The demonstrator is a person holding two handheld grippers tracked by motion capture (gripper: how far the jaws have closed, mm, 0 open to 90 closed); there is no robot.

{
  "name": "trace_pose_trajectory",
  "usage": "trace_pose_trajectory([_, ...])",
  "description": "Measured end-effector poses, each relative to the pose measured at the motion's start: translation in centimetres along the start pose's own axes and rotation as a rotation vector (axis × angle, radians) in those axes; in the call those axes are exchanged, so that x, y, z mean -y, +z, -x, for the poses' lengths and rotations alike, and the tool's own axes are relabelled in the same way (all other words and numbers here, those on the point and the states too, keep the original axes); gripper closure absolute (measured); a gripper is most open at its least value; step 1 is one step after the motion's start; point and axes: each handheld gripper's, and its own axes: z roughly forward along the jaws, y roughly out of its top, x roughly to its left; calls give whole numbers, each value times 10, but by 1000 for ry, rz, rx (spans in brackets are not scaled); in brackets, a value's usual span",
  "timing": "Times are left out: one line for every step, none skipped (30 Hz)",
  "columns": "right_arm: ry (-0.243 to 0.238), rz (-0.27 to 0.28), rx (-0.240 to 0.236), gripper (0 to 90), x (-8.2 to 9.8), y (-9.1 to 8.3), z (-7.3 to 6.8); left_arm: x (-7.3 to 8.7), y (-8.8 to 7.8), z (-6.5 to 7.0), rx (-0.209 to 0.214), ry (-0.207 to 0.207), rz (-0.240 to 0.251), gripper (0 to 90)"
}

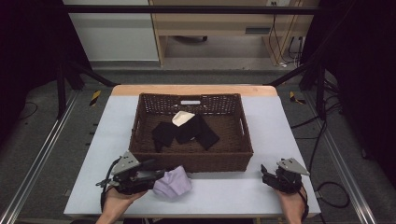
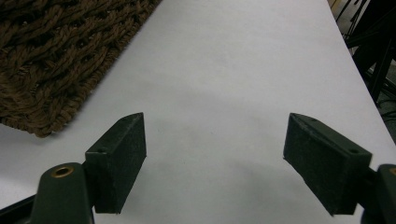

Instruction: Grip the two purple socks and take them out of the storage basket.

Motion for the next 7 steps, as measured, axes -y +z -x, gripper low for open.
trace_pose_trajectory([-1,2,1,212,0,0,0,0,-4,-3,-14,-9,11,401])
trace_pose_trajectory([-1,4,1,211,0,0,0,0,-9,-7,-25,-15,20,397])
trace_pose_trajectory([4,4,0,211,0,0,0,-1,-12,-9,-35,-19,26,393])
trace_pose_trajectory([4,4,-1,210,0,0,0,-1,-16,-12,-48,-24,37,391])
trace_pose_trajectory([6,4,-2,209,0,0,0,-2,-21,-16,-68,-29,50,388])
trace_pose_trajectory([7,3,-2,209,0,0,1,-2,-25,-20,-77,-37,66,385])
trace_pose_trajectory([7,2,-3,209,0,0,1,-3,-28,-23,-82,-46,77,380])
